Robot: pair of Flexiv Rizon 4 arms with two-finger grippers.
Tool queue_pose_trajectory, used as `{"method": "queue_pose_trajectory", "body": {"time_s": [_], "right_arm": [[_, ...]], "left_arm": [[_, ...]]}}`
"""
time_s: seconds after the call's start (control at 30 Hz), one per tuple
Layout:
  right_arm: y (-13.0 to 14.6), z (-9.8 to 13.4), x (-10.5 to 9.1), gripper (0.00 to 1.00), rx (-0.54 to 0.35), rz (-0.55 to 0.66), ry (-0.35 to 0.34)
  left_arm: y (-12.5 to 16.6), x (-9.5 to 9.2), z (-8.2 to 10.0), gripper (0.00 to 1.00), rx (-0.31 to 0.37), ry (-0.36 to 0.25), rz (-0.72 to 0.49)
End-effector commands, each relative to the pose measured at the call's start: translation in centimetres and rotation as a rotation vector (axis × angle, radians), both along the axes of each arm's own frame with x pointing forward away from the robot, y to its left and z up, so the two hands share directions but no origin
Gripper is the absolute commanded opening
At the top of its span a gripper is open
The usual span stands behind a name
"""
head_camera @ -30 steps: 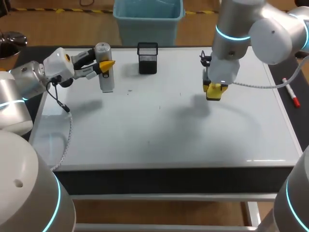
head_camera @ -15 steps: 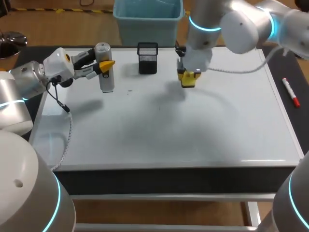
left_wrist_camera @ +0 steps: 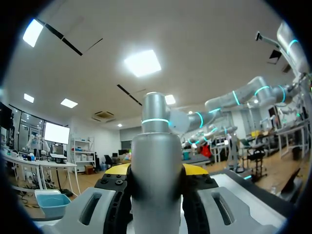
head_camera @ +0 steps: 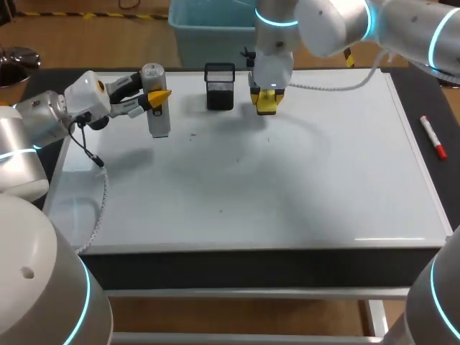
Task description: Pick up the inspection probe, press it on each red-marked spot on the whiteboard one by one, put down the probe, pick up the eraser, and wipe off all the red marks.
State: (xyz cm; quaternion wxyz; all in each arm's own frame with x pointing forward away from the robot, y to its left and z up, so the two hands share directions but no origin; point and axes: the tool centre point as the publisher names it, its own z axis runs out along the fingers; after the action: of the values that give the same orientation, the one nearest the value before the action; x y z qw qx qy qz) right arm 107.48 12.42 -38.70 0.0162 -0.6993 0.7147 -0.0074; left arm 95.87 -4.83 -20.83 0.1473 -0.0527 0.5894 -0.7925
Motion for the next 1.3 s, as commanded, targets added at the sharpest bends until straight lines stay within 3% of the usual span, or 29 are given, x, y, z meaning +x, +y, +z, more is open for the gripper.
{"method": "queue_pose_trajectory", "body": {"time_s": [0.03, 0.8, 1.3], "right_arm": [[-0.1, -0.5, 1.6, 0.00, -0.020, -0.012, 0.060], [-3.6, -2.7, 1.9, 0.00, 0.010, -0.048, 0.080], [-3.4, -3.5, 1.8, 0.00, 0.005, -0.049, 0.081]], "left_arm": [[0.0, 0.1, 0.1, 0.00, -0.001, 0.000, -0.003], [0.0, 0.1, 0.1, 0.00, -0.001, 0.000, -0.003], [0.0, 0.1, 0.1, 0.00, -0.001, 0.000, -0.003]]}}
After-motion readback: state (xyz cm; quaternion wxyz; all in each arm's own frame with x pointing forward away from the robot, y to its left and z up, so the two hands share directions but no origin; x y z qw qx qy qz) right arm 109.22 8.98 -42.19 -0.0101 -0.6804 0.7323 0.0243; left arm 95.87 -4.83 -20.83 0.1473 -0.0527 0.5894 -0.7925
